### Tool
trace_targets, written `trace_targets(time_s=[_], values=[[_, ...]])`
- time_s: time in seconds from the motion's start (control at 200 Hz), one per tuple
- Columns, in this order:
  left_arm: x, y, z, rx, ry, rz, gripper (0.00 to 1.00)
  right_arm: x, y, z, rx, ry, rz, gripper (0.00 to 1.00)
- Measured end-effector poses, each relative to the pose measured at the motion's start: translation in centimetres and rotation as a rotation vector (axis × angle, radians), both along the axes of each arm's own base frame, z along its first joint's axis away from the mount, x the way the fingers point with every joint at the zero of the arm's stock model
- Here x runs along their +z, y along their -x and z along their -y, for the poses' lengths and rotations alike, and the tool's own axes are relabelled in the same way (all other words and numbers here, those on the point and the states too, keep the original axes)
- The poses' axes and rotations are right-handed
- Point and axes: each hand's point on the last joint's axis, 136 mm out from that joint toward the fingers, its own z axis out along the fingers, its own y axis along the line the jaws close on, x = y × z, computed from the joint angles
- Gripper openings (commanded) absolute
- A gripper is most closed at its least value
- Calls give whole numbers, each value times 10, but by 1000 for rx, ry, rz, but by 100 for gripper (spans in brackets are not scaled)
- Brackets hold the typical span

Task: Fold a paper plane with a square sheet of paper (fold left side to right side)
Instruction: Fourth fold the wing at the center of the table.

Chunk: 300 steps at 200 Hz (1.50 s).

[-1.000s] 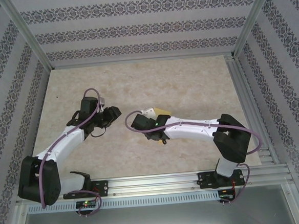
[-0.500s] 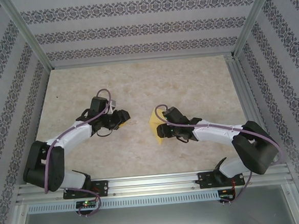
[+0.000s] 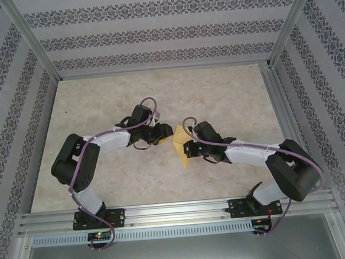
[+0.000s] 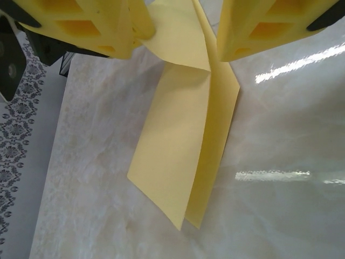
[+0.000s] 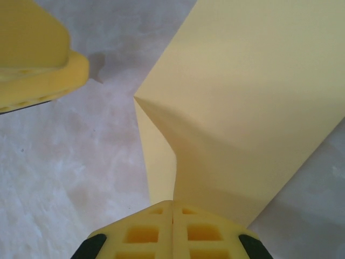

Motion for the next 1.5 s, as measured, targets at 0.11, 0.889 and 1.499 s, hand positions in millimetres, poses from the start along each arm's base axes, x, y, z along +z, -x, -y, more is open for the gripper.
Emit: trace_targets(time_s=[0.11,0.889,1.499], values=[[-6,-3,11,-15,-2,-8,47,-1,3,4,-5,-1,-2,0],[-25,-8,36,-61,-42,-22,10,6,2,7,-8,-28,16,19],[113,10,-18,105,-70,232,6,116,-3,81,-190,-88,299,54]])
